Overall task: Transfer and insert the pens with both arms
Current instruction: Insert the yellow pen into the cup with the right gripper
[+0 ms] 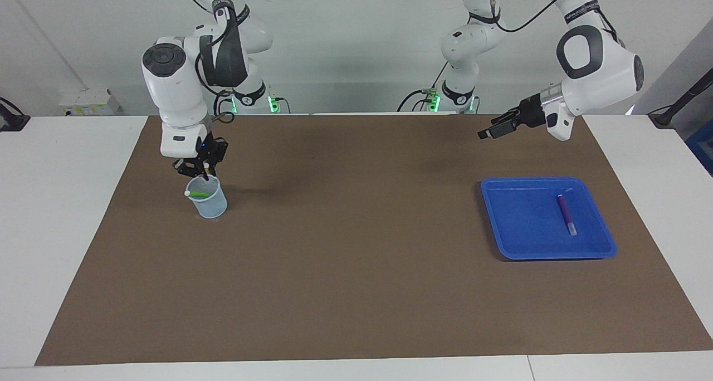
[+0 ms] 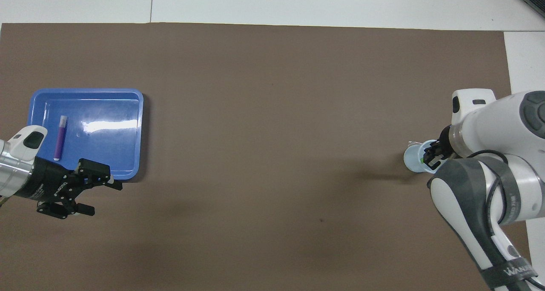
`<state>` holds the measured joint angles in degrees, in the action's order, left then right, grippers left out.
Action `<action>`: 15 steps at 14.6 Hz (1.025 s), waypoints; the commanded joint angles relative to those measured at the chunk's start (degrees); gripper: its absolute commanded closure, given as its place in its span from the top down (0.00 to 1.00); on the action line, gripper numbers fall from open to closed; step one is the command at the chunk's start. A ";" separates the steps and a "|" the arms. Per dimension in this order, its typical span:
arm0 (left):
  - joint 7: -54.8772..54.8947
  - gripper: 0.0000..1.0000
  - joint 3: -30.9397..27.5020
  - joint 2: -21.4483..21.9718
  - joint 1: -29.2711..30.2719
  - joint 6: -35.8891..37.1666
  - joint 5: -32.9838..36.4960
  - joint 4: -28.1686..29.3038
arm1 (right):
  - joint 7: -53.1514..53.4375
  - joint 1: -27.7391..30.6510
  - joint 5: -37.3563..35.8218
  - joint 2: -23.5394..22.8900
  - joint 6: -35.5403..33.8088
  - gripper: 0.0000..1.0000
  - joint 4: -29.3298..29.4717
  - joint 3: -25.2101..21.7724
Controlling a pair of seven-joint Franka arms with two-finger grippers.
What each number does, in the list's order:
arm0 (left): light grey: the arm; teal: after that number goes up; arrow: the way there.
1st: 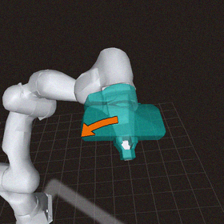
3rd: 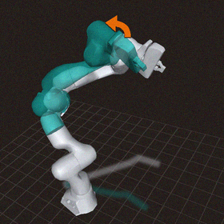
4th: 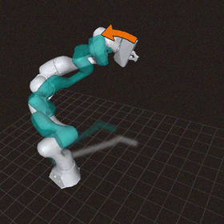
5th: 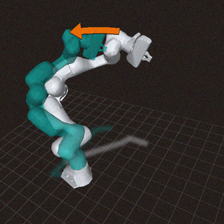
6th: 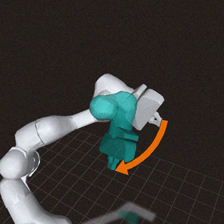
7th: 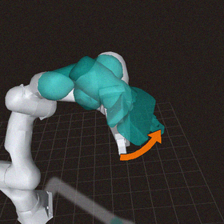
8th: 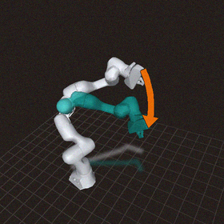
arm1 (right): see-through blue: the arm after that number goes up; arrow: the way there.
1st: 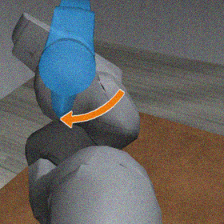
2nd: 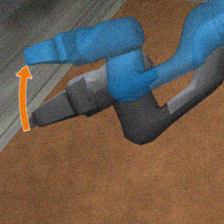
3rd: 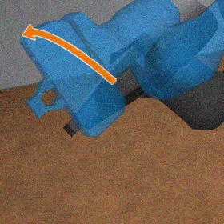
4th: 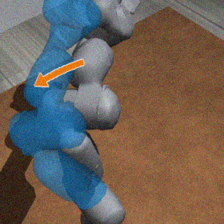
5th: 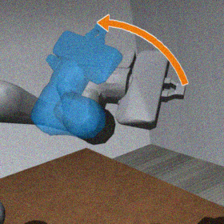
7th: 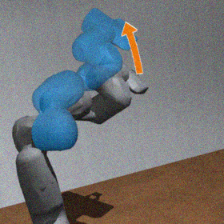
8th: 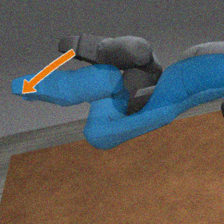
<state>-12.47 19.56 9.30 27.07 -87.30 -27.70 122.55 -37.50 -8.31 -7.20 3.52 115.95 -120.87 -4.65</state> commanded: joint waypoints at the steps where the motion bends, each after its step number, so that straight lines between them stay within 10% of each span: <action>1: 10.41 1.00 0.13 1.34 0.88 -1.72 4.40 0.15 | -0.91 2.15 -0.27 1.40 4.53 0.00 -4.19 0.61; 5: 19.83 1.00 0.13 0.55 2.11 -7.95 11.52 -0.91 | -0.21 2.52 -0.10 0.87 6.66 0.00 -6.48 0.69; 9: 28.27 1.00 0.13 0.02 3.69 -14.27 17.49 -1.52 | -0.47 2.69 -0.18 0.78 6.57 1.00 -6.39 0.69; 15: 34.44 1.00 0.13 -1.82 4.66 -24.22 22.25 -0.29 | 3.03 1.72 6.73 0.61 6.04 1.00 -2.80 1.22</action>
<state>20.27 19.26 8.72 31.01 -108.35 -7.24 121.71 -36.60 -6.62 -4.05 3.55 122.39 -125.10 -4.14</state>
